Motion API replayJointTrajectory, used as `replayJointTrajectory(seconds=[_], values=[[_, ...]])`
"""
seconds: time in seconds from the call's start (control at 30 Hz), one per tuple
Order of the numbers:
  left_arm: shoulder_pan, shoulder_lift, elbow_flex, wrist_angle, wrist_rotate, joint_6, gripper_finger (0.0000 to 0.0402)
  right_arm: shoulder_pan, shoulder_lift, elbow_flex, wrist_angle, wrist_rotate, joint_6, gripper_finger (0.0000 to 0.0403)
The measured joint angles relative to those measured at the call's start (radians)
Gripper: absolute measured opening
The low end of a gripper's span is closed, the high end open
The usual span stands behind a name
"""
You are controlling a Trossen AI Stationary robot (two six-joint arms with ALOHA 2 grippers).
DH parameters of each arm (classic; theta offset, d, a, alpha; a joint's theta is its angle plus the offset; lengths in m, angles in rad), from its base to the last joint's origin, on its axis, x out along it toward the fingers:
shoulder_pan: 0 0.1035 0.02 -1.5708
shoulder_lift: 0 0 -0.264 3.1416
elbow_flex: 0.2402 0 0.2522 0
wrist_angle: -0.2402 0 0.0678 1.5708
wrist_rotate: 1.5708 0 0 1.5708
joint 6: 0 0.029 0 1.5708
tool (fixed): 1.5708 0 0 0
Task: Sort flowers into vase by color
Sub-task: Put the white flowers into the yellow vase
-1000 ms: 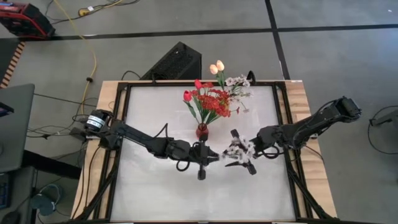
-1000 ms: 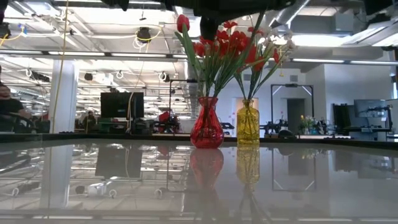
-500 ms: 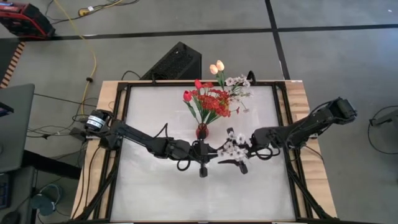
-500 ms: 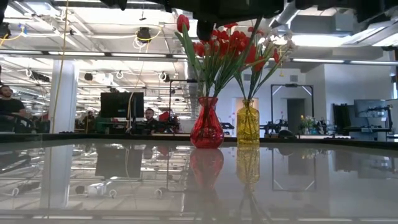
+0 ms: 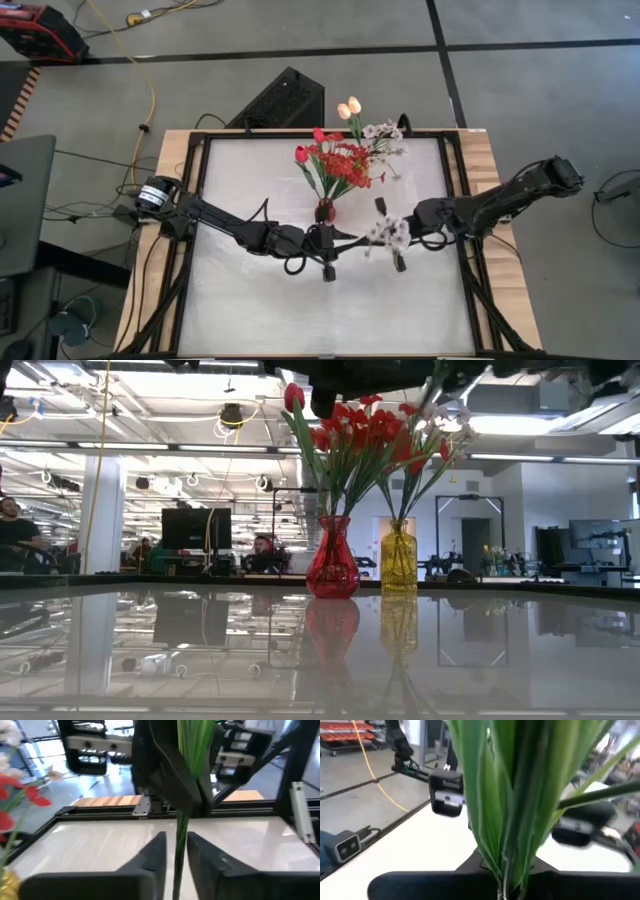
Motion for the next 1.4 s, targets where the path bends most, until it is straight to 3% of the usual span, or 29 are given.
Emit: replayJointTrajectory(seconds=[0.2,0.3,0.43,0.53,0.6,0.67,0.83,0.9,0.97,1.27,1.4], values=[[-0.028,-0.084,0.002,-0.221,-0.143,-0.005,0.0146,0.006,-0.267,-0.005,-0.326,0.088,0.040,0.0030],[-0.043,-0.175,0.002,-0.376,-0.203,-0.050,0.0173,0.008,-0.431,-0.057,-0.388,0.119,0.064,0.0027],[-0.057,-0.254,-0.004,-0.529,-0.225,-0.086,0.0186,-0.003,-0.673,-0.145,-0.515,0.365,0.136,0.0027],[-0.057,-0.275,-0.051,-0.470,-0.230,-0.050,0.0186,-0.028,-0.812,-0.214,-0.545,0.611,0.155,0.0027],[-0.044,-0.278,-0.100,-0.395,-0.223,-0.022,0.0185,-0.061,-0.872,-0.257,-0.484,0.705,0.126,0.0027],[-0.020,-0.277,-0.151,-0.297,-0.182,-0.020,0.0185,-0.110,-0.900,-0.284,-0.394,0.725,0.089,0.0027],[0.029,-0.277,-0.232,-0.124,-0.035,-0.095,0.0185,-0.307,-0.873,-0.276,-0.386,0.730,0.071,0.0027],[0.036,-0.277,-0.239,-0.097,-0.006,-0.114,0.0185,-0.407,-0.842,-0.251,-0.381,0.688,0.072,0.0027],[0.036,-0.277,-0.238,-0.069,0.002,-0.119,0.0185,-0.515,-0.798,-0.217,-0.384,0.581,0.086,0.0027],[0.033,-0.277,-0.238,0.020,0.061,-0.114,0.0184,-1.049,-0.453,-0.014,-0.384,-0.077,0.143,0.0027],[0.018,-0.277,-0.238,0.017,0.063,-0.119,0.0184,-1.247,-0.276,0.026,-0.285,-0.412,0.233,0.0027]])
